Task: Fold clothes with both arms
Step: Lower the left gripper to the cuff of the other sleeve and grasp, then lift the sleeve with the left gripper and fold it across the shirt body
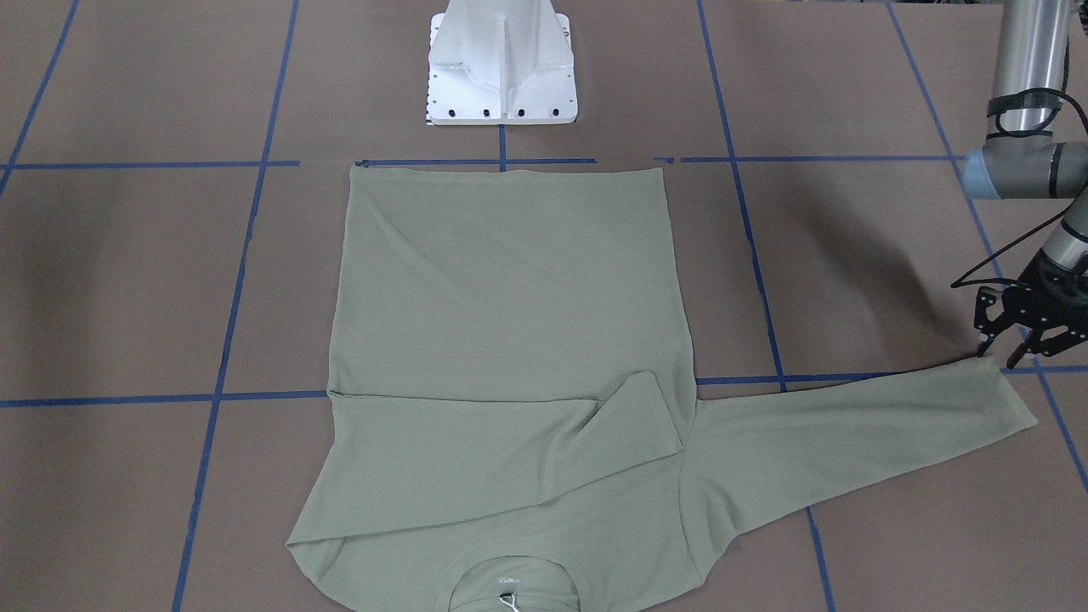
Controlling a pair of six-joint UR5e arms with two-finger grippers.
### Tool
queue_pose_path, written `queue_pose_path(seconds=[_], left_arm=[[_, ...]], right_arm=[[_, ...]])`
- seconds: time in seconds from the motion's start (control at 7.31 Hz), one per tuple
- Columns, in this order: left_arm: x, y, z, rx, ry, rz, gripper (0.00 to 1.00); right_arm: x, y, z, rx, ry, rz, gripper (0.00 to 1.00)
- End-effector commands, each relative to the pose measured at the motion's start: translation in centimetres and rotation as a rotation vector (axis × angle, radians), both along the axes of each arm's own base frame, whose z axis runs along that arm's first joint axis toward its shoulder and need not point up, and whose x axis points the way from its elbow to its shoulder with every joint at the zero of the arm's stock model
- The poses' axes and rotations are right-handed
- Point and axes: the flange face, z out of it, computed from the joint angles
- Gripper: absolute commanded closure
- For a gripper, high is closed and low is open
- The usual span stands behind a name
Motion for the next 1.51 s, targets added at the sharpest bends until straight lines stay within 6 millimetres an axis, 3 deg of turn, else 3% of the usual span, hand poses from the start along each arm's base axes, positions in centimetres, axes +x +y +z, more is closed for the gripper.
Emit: queue_pose_path(seconds=[0.0, 0.14, 0.27, 0.41, 0.55, 0.68, 0.82, 0.96, 1.23, 1.37], left_arm=[[0.0, 0.0, 0.0, 0.0, 0.0, 0.0, 0.63], [-0.1, 0.0, 0.0, 0.002, 0.002, 0.0, 0.93], [-0.1, 0.1, -0.2, 0.01, 0.006, 0.002, 1.0], [-0.1, 0.1, -0.5, 0.017, 0.011, 0.003, 1.0], [-0.2, -0.3, -1.6, 0.04, 0.024, -0.001, 1.0], [-2.4, -1.7, -4.4, 0.08, 0.052, -0.052, 1.0], [-4.7, -4.3, -9.2, 0.106, 0.131, -0.101, 1.0], [-5.0, -6.0, -13.4, 0.051, 0.253, -0.122, 1.0], [-4.1, -10.2, -23.7, -0.043, 0.399, -0.211, 1.0], [-3.5, -11.6, -30.5, -0.112, 0.488, -0.276, 1.0]], right_arm=[[0.0, 0.1, 0.1, -0.002, 0.001, 0.0, 0.0], [0.0, 0.2, 0.2, -0.004, 0.001, 0.0, 0.0], [0.0, 0.2, 0.4, -0.005, 0.002, -0.001, 0.0], [0.0, 0.4, 0.8, -0.012, 0.003, -0.002, 0.0], [0.0, 0.8, 1.8, -0.025, 0.006, -0.006, 0.0], [0.0, 1.6, 2.9, -0.034, 0.006, -0.014, 0.0], [0.2, 2.1, 3.9, -0.045, 0.008, -0.016, 0.0], [0.2, 2.7, 4.8, -0.061, 0.009, -0.015, 0.0], [0.3, 3.4, 5.8, -0.078, 0.009, -0.015, 0.0], [0.3, 3.5, 5.9, -0.08, 0.009, -0.015, 0.0]])
